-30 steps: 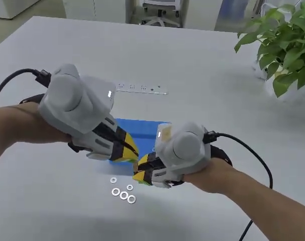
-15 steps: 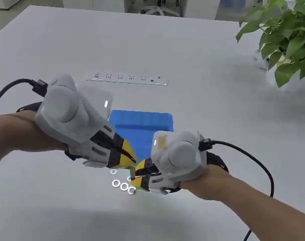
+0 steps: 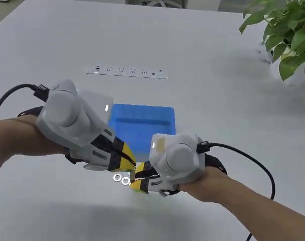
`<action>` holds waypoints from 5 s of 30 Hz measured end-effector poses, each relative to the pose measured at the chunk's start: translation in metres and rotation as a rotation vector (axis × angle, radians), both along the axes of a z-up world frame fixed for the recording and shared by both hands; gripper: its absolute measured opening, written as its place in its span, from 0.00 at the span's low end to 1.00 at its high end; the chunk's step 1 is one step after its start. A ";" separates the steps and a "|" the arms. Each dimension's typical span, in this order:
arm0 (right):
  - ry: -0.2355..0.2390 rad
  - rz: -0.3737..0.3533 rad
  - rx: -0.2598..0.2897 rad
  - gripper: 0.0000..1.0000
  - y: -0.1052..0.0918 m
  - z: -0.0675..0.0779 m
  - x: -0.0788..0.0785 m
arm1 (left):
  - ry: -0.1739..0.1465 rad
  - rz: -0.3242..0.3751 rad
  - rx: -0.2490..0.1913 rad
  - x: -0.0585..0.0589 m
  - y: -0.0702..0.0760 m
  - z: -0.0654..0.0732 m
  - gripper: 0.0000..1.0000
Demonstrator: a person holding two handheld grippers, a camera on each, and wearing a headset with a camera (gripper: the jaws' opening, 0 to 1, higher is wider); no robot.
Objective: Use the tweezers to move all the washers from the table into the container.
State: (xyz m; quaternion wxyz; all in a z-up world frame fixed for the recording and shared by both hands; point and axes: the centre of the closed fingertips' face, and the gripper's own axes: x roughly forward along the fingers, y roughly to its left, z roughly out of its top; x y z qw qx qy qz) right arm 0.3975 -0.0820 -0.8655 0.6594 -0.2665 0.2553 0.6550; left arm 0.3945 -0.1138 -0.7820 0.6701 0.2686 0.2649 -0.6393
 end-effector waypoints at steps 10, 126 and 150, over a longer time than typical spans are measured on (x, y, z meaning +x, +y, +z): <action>0.006 -0.001 0.006 0.12 0.001 0.002 -0.001 | 0.008 0.014 -0.015 0.001 0.001 0.003 0.06; -0.101 -0.042 0.036 0.09 -0.003 0.066 0.104 | -0.102 0.015 -0.043 0.098 -0.001 0.067 0.05; -0.048 -0.045 -0.018 0.09 -0.011 0.021 0.130 | -0.083 0.028 -0.029 0.130 -0.005 0.022 0.05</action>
